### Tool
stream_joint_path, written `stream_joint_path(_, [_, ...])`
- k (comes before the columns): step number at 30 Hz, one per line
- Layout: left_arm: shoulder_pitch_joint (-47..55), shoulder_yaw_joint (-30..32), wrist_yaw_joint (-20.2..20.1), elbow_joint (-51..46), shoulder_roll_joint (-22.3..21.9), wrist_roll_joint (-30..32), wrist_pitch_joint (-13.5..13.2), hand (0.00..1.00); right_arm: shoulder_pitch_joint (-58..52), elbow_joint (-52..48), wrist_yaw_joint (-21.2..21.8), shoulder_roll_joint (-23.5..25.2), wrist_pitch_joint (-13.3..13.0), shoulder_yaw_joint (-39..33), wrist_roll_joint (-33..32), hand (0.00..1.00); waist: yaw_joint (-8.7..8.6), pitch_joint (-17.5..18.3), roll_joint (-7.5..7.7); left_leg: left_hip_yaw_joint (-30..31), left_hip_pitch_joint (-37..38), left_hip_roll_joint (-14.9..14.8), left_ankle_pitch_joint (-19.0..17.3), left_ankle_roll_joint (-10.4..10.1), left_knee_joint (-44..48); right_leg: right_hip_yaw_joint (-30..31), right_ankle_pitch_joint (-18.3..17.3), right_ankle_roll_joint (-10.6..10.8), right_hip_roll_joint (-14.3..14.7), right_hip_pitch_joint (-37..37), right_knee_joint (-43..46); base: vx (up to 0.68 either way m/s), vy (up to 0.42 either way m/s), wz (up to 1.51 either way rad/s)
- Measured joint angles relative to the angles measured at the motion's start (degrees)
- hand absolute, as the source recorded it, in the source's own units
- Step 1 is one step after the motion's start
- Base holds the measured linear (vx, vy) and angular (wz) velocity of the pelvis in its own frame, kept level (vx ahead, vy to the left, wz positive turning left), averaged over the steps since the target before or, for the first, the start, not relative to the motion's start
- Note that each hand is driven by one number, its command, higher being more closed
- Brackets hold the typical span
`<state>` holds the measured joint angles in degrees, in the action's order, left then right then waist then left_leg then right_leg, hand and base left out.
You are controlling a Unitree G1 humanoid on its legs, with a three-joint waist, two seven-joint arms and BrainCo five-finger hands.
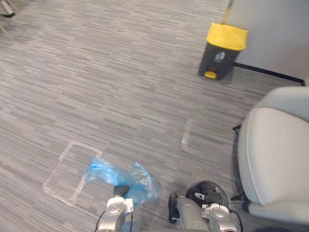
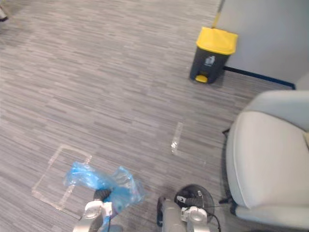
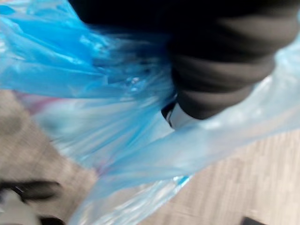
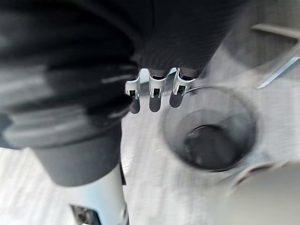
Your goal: Gather rubbish on tea table into small bin, then transfer packed bag to large trash can.
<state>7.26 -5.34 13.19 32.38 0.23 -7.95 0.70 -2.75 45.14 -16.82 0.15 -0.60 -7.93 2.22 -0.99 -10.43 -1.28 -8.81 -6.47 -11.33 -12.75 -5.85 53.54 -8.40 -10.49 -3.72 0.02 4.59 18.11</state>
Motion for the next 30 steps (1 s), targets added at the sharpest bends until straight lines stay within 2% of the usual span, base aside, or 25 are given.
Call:
stream_joint_path(3, [0.09,0.45,-0.07,-2.61,-1.05,-0.01,-0.14,1.0,1.21,-1.62,-0.12,0.35,0.05,-0.4,-0.06,0.0,1.49,0.02,0.14,-4.84,-6.33,-1.25,-3.24,2.28,-0.65,3.64,-0.02,-0.03,-0.1,-5.63,-5.35,0.44,0.01,-0.52])
stream_joint_path(4, [-0.16,1.72,-0.06,-2.41,-1.29,-0.01,-0.31,1.0,2.32,-1.48,-0.18,0.52,0.19,-0.91,-0.08,0.0,1.83,0.02,0.0,-5.28,-8.17,-1.05,-4.32,2.37,-5.15,4.97,-0.01,-0.02,-0.33,-6.74,-6.32,0.36,0.15,-0.72])
stream_joint_path(6, [-0.71,3.57,0.0,-2.03,-1.31,-0.01,-0.25,1.0,4.06,-1.51,-0.69,1.34,0.18,-1.37,-0.08,0.0,2.08,-0.71,0.3,-4.6,-10.26,-0.27,-4.2,2.21,-15.71,7.29,-0.08,0.08,-1.37,-9.0,-6.9,0.43,0.231,-0.7])
stream_joint_path(7, [-0.96,3.68,0.04,-1.55,-1.34,-0.01,-0.25,1.0,3.97,-1.49,-1.11,1.87,0.16,-1.92,-0.08,0.0,2.2,-1.08,0.86,-3.42,-10.97,1.17,-1.99,2.21,-22.86,7.97,-0.38,0.6,-2.76,-10.41,-6.94,0.35,0.269,-0.63])
stream_joint_path(8, [-0.74,3.57,0.09,-1.31,-2.04,0.0,-0.26,1.0,2.7,-1.46,-1.35,1.8,0.13,-2.57,-0.09,0.0,2.56,-0.71,0.3,-0.84,-10.33,2.61,5.04,1.39,-33.52,9.18,-1.48,2.53,-3.2,-11.26,-6.97,0.33,0.295,-0.68])
stream_joint_path(9, [-0.3,3.43,0.11,-1.28,-2.73,0.01,-0.28,1.0,2.27,-1.42,-1.37,0.85,0.12,-2.56,-0.08,0.0,2.96,0.17,-1.24,1.27,-10.52,1.78,9.99,0.53,-38.6,9.84,-2.58,4.23,-2.56,-11.39,-7.06,0.31,0.346,-0.84])
stream_joint_path(10, [-0.89,2.77,0.04,0.29,-1.63,0.05,-0.21,1.0,2.59,0.91,-1.26,1.36,0.37,-2.39,-0.13,0.0,3.68,0.19,0.48,0.1,-10.6,3.14,11.62,0.6,-36.1,11.62,-5.28,6.87,-4.87,-12.27,-7.5,0.3,0.328,-0.61])
stream_joint_path(11, [-2.24,3.23,0.2,1.53,-0.91,0.05,0.14,1.0,2.64,1.16,-1.24,2.11,0.74,-2.6,-0.12,0.0,3.11,0.53,1.76,-0.66,-10.47,5.06,9.79,1.25,-36.05,12.04,-5.48,7.03,-6.79,-11.87,-6.89,0.3,0.302,-0.44])
stream_joint_path(13, [-2.8,3.11,0.18,1.47,-0.65,0.15,0.17,1.0,1.55,1.27,-1.19,2.23,1.06,-2.54,-0.09,0.0,3.11,0.81,2.33,-2.6,-9.45,6.28,7.74,2.32,-35.89,14.07,-4.77,7.2,-8.19,-9.46,-1.19,0.29,0.229,-0.34])
stream_joint_path(15, [-1.93,2.02,0.32,0.98,0.05,0.24,0.24,1.0,0.37,1.29,-1.12,2.73,1.1,-2.45,-0.08,0.0,3.05,0.56,2.93,-5.32,-4.81,6.56,5.93,2.74,-37.6,16.08,-2.46,11.13,-8.64,-4.45,11.32,0.29,0.185,-0.63])
stream_joint_path(16, [-0.81,0.74,0.32,0.75,0.76,0.39,0.28,1.0,0.24,1.3,-1.08,3.01,1.05,-2.24,-0.06,0.0,2.97,0.67,3.26,-6.8,-1.43,6.72,5.11,2.9,-39.37,16.48,1.12,15.3,-8.9,-0.32,20.54,0.27,0.12,-0.6])
stream_joint_path(17, [-0.41,-0.23,0.45,0.75,1.35,0.45,0.43,1.0,-0.13,1.39,-1.08,3.3,1.05,-2.07,-0.06,0.0,2.57,0.66,3.42,-7.63,0.85,6.66,4.38,2.89,-40.37,16.14,3.14,16.94,-8.92,2.92,27.34,0.33,0.1,-0.53])
stream_joint_path(19, [-0.38,-0.81,0.67,0.74,1.88,0.44,1.11,1.0,-0.02,1.78,-0.82,3.25,1.01,-1.6,0.07,0.0,1.16,0.62,3.49,-8.61,4.96,6.16,2.98,2.28,-42.5,10.96,-0.9,11.76,-9.06,9.69,34.69,0.33,0.024,-0.3])
stream_joint_path(21, [-0.81,-0.79,0.7,0.89,1.87,0.44,1.25,1.0,0.54,1.69,-0.75,3.15,0.97,-1.5,0.08,0.0,0.5,0.57,3.48,-9.1,8.07,4.92,1.86,2.13,-43.41,5.18,-3.7,9.11,-8.74,14.17,32.93,0.35,-0.083,-0.18])
stream_joint_path(22, [-1.32,-0.79,0.66,0.98,1.86,0.45,1.25,1.0,0.73,1.97,-0.73,2.67,0.8,-1.37,0.1,0.0,0.06,0.58,3.49,-9.29,9.74,4.01,0.62,1.6,-43.49,2.01,-4.24,8.26,-8.46,16.38,27.59,0.38,-0.142,-0.03])
stream_joint_path(23, [-1.8,-0.75,0.63,1.32,1.87,0.47,1.23,1.0,1.11,2.42,-0.74,2.19,0.79,-1.36,0.1,0.0,-0.23,0.55,3.43,-9.43,10.79,3.39,-0.14,0.98,-43.67,-0.25,-3.52,7.3,-8.39,17.24,22.06,0.54,-0.233,0.11])
stream_joint_path(24, [-2.53,-0.52,0.62,2.26,2.12,0.47,1.19,1.0,1.82,4.11,-0.74,1.47,0.9,-1.31,0.15,0.0,-0.33,0.49,3.45,-9.44,13.07,3.03,-0.79,-0.18,-44.77,-2.82,0.34,5.98,-7.96,17.37,10.69,0.52,-0.211,0.14])
stream_joint_path(25, [-2.47,-0.52,0.62,2.53,2.56,0.47,1.15,1.0,1.58,5.04,-0.78,1.28,0.89,-1.24,0.22,0.0,-0.35,0.77,4.25,-9.28,14.42,3.97,-1.21,-0.93,-45.66,-3.7,4.91,5.65,-7.71,16.38,3.56,0.68,-0.226,0.05])
stream_joint_path(26, [-3.18,-0.2,0.63,4.81,2.17,0.44,1.29,1.0,2.25,6.27,-0.63,-0.29,0.98,-1.31,0.32,0.0,-0.78,0.31,2.17,-7.67,17.18,2.71,-1.46,-1.8,-46.84,-3.87,9.44,2.77,-5.87,14.78,3.8,0.48,-0.115,-0.11])
stream_joint_path(28, [-3.14,-0.33,0.45,5.32,1.2,0.56,1.29,1.0,3.28,6.04,-0.62,-2.3,0.95,-2.35,0.62,0.0,-0.69,0.22,-0.18,-5.14,16.72,1.39,-0.35,-1.93,-43.93,-3.82,4.66,1.63,-4.93,15.33,7.59,0.55,-0.169,-0.16])
stream_joint_path(30, [-3.62,-0.28,0.44,5.24,0.85,0.58,1.29,1.0,2.85,6.02,-0.62,-2.39,1.15,-3.36,0.59,0.0,-1.22,-0.17,-1.3,-2.98,14.85,-0.42,0.63,-2.99,-36.39,-5.14,1.89,0.85,-4.34,13.2,8.37,0.49,-0.202,0.13])
